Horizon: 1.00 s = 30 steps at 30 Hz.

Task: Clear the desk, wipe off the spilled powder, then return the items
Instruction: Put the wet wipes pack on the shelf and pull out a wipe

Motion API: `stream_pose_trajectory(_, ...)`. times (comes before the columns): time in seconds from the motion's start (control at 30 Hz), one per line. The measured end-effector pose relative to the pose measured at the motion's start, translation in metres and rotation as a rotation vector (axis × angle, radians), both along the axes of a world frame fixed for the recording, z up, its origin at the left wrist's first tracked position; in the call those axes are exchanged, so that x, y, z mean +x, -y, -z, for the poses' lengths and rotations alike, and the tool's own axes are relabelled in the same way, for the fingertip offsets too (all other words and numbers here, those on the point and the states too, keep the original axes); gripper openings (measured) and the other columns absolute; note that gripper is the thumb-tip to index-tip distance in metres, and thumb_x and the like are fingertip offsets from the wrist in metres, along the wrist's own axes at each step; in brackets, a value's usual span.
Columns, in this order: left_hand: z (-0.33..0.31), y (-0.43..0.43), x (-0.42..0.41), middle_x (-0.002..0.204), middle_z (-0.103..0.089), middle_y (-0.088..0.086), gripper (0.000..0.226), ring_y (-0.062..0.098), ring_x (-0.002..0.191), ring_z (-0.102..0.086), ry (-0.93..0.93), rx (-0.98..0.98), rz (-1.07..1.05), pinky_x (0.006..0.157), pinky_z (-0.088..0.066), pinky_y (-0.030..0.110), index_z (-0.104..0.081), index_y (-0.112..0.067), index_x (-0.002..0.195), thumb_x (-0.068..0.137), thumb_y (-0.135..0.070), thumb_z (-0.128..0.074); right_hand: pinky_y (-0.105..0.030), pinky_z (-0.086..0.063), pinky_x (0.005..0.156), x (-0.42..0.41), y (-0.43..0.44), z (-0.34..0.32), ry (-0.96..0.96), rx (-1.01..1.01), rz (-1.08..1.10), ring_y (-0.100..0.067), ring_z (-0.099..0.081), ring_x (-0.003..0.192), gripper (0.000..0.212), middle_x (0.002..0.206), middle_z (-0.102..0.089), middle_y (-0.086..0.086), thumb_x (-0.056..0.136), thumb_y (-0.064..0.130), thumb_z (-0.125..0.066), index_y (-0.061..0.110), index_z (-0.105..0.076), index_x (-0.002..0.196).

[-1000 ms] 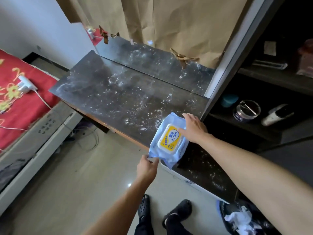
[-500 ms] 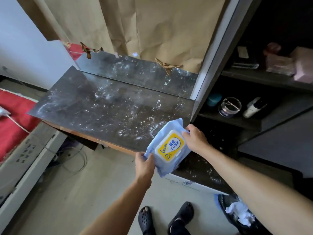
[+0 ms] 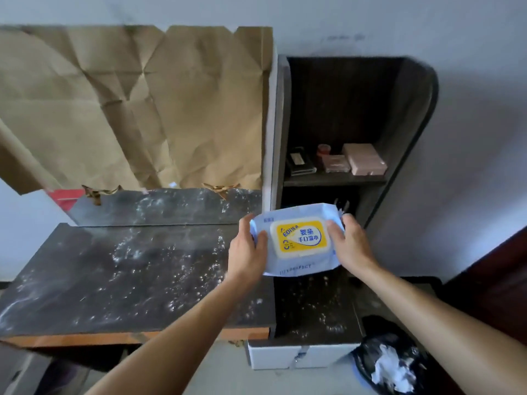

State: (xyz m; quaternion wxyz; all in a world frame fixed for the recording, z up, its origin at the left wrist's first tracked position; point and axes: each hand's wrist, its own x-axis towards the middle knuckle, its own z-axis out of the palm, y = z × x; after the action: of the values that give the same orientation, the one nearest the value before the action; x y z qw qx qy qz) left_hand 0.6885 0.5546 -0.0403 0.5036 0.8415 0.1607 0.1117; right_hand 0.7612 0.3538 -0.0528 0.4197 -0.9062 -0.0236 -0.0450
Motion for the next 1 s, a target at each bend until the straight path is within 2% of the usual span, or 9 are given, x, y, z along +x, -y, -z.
stream_pose_trajectory(0.1, -0.031, 0.018, 0.022, 0.088, -0.061, -0.005, 0.037, 0.007, 0.074, -0.057, 0.115, -0.031, 0.094, 0.066, -0.044, 0.029, -0.041, -0.024, 0.133, 0.097, -0.024, -0.047, -0.022, -0.034, 0.053, 0.022, 0.018, -0.042, 0.124, 0.083, 0.095, -0.019, -0.046, 0.071, 0.025, 0.072, -0.047, 0.004, 0.098, 0.026, -0.047, 0.009, -0.042, 0.081)
stream_pose_trajectory(0.23, -0.055, 0.033, 0.059, 0.110, -0.059, -0.002, 0.033, 0.014, 0.093, -0.057, 0.227, 0.080, 0.116, 0.079, -0.044, 0.028, -0.047, -0.017, 0.128, 0.096, -0.025, -0.048, -0.015, -0.035, 0.049, 0.061, 0.039, -0.092, 0.195, 0.178, 0.164, -0.010, -0.049, 0.070, 0.020, 0.090, -0.052, -0.001, 0.099, 0.025, -0.044, 0.006, -0.050, 0.098)
stream_pose_trajectory(0.3, -0.061, 0.035, 0.076, 0.114, -0.058, 0.003, 0.033, 0.020, 0.098, -0.057, 0.220, 0.210, 0.092, 0.083, -0.047, 0.034, -0.050, -0.013, 0.125, 0.095, -0.026, -0.050, -0.020, -0.038, 0.051, 0.087, 0.047, -0.106, 0.189, 0.169, 0.201, -0.012, -0.050, 0.068, 0.026, 0.089, -0.055, -0.006, 0.098, 0.029, -0.043, 0.004, -0.050, 0.097)
stream_pose_trajectory(0.43, -0.070, 0.042, 0.101, 0.104, -0.058, 0.006, 0.024, 0.026, 0.092, -0.056, 0.176, 0.466, 0.095, 0.073, -0.046, 0.034, -0.058, -0.012, 0.112, 0.091, -0.021, -0.053, -0.035, -0.045, 0.071, 0.135, 0.051, -0.125, 0.177, 0.154, 0.248, -0.030, -0.056, 0.086, 0.028, 0.093, -0.059, -0.011, 0.095, 0.033, -0.045, 0.006, -0.052, 0.096)
stream_pose_trajectory(0.6, -0.074, 0.058, 0.125, 0.101, -0.058, 0.009, 0.020, 0.030, 0.089, -0.057, 0.210, 0.648, 0.107, 0.068, -0.044, 0.036, -0.060, -0.008, 0.106, 0.089, -0.017, -0.053, -0.029, -0.036, 0.068, 0.174, 0.041, -0.123, 0.062, 0.109, 0.216, -0.027, -0.052, 0.082, 0.024, 0.094, -0.057, -0.009, 0.096, 0.033, -0.043, 0.009, -0.049, 0.096)
stream_pose_trajectory(0.77, -0.075, 0.067, 0.151, 0.106, -0.053, 0.013, 0.023, 0.033, 0.098, -0.053, 0.230, 0.769, 0.110, 0.076, -0.047, 0.042, -0.059, -0.003, 0.107, 0.087, -0.014, -0.056, -0.028, -0.038, 0.072, 0.201, 0.035, -0.106, -0.003, 0.064, 0.157, -0.035, -0.058, 0.103, 0.031, 0.114, -0.060, -0.018, 0.098, 0.030, -0.045, 0.003, -0.052, 0.112)
stream_pose_trajectory(0.9, -0.068, 0.070, 0.165, 0.116, -0.051, 0.013, 0.027, 0.031, 0.105, -0.050, 0.201, 0.885, 0.130, 0.082, -0.044, 0.039, -0.057, -0.004, 0.114, 0.093, -0.020, -0.050, -0.038, -0.055, 0.064, 0.204, 0.039, -0.094, 0.006, -0.065, 0.120, -0.034, -0.062, 0.092, 0.019, 0.105, -0.062, -0.012, 0.095, 0.028, -0.050, 0.010, -0.051, 0.102)
stream_pose_trajectory(0.97, -0.063, 0.071, 0.173, 0.117, -0.053, 0.015, 0.029, 0.035, 0.104, -0.052, 0.209, 0.908, 0.135, 0.081, -0.045, 0.041, -0.057, -0.004, 0.111, 0.093, -0.023, -0.043, -0.043, -0.053, 0.078, 0.206, 0.043, -0.094, 0.089, -0.187, 0.085, -0.032, -0.058, 0.102, 0.021, 0.114, -0.060, -0.012, 0.091, 0.023, -0.055, 0.013, -0.049, 0.108)
stream_pose_trajectory(1.0, -0.061, 0.072, 0.176, 0.119, -0.053, 0.017, 0.035, 0.037, 0.105, -0.052, 0.210, 0.899, 0.135, 0.082, -0.047, 0.042, -0.057, -0.003, 0.111, 0.093, -0.027, -0.038, -0.044, -0.050, 0.086, 0.207, 0.045, -0.094, 0.165, -0.239, 0.048, -0.031, -0.052, 0.111, 0.032, 0.123, -0.056, -0.012, 0.089, 0.021, -0.059, 0.014, -0.047, 0.118)
